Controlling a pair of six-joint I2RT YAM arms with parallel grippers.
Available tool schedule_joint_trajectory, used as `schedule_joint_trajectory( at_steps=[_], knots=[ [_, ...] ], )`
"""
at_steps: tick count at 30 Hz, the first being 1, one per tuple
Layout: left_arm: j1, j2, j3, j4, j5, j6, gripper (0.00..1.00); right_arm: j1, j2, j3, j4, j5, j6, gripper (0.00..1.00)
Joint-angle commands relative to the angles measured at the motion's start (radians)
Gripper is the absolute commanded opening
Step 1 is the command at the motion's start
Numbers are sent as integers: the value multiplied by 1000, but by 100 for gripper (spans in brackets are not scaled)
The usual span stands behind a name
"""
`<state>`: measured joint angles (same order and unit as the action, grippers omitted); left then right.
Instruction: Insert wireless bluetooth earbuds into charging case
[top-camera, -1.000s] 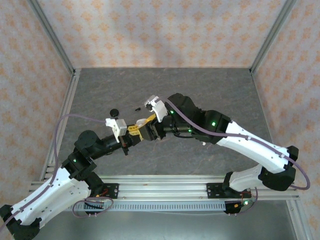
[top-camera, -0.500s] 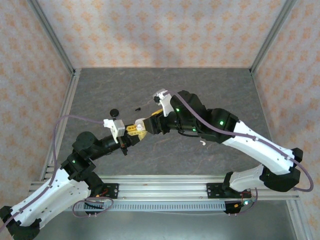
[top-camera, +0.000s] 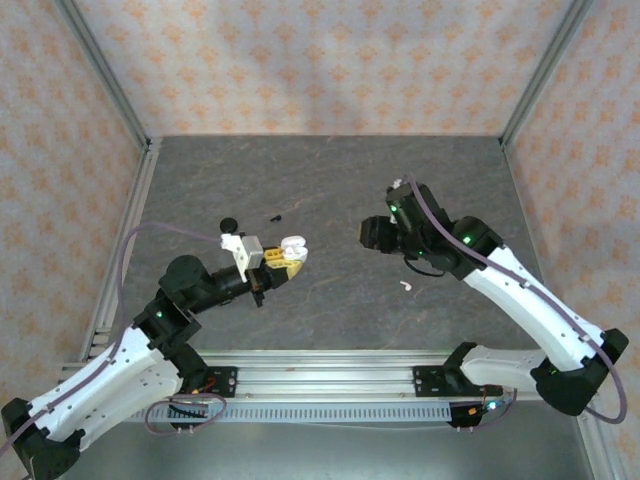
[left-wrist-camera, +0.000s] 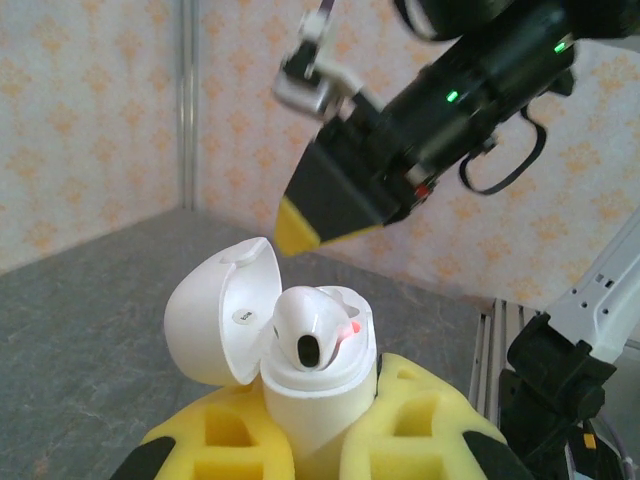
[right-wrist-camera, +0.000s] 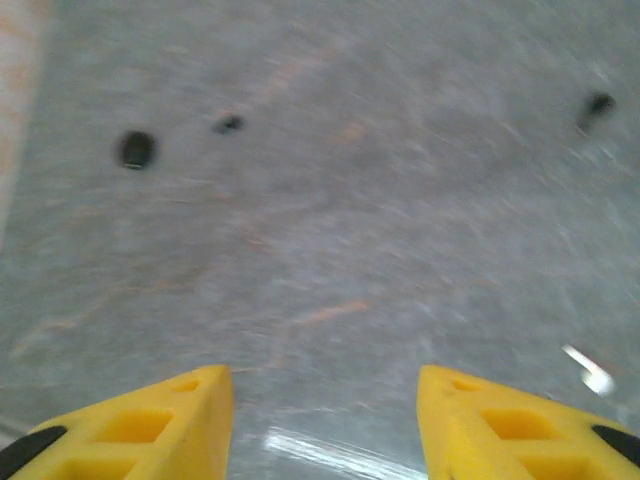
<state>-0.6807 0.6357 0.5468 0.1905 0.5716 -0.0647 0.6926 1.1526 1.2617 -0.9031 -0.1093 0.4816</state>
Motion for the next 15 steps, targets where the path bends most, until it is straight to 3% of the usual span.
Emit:
schedule_joint_trajectory(
  at_steps=[1,6,15],
  knots=[
    [-5,25,5,75,42,30,0,-96,1,-111,-85,-39,71,49],
    [-14,45,10,79,48,44,0,-211,-15,-312,-13,-110,138,43],
    [-18,58,16,67,47,79,0,-310,-34,-573,168,-196,232,39]
  ],
)
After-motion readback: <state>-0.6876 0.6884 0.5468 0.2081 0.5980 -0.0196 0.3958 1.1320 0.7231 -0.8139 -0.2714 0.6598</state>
